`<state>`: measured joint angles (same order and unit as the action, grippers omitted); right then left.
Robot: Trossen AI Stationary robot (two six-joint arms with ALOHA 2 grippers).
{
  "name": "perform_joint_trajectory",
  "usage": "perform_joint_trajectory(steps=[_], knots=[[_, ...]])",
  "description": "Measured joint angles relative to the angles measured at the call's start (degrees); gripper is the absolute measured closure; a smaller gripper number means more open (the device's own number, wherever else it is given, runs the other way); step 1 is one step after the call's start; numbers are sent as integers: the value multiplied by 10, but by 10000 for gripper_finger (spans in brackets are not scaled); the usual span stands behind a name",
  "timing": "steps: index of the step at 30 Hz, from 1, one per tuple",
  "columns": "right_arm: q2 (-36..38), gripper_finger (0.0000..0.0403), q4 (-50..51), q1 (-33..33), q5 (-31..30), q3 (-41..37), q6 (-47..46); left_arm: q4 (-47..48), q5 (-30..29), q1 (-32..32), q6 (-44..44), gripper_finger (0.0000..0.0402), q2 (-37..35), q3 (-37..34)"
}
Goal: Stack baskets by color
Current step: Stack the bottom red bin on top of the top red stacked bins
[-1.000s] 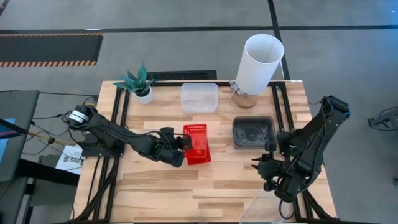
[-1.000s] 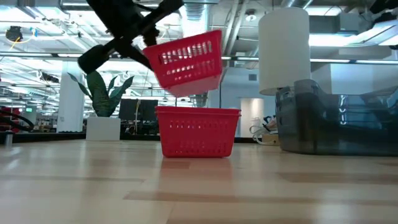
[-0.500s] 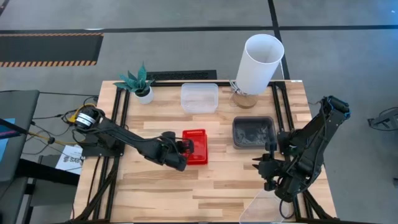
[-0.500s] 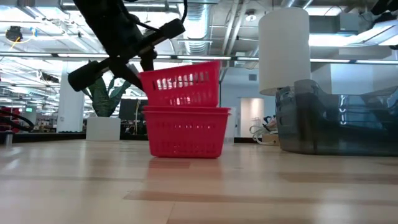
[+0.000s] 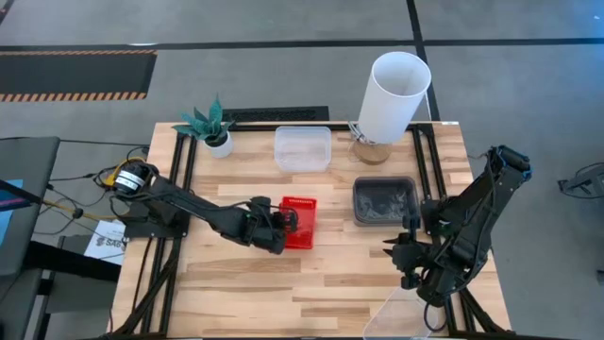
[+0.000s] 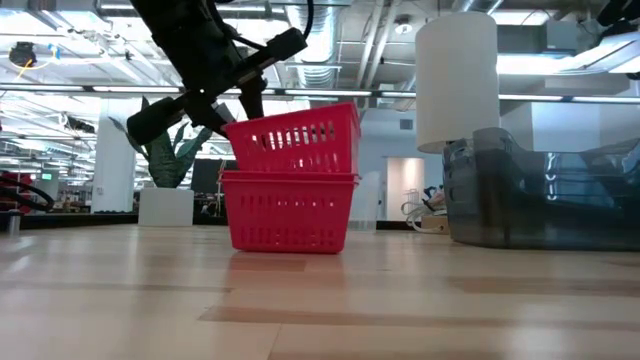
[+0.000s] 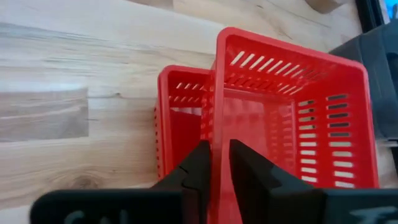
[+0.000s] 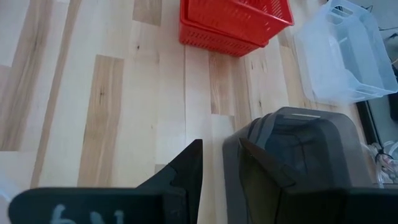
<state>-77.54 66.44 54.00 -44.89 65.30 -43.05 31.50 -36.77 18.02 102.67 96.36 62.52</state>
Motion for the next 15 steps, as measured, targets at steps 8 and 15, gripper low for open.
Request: perform_joint_trajectory(steps=[8, 15], knots=[[0, 283, 0, 0, 1, 0, 0, 17, 14, 0, -2, 314, 0, 0], [0, 283, 5, 0, 3, 0, 0, 29, 20, 0, -1, 305, 0, 0]])
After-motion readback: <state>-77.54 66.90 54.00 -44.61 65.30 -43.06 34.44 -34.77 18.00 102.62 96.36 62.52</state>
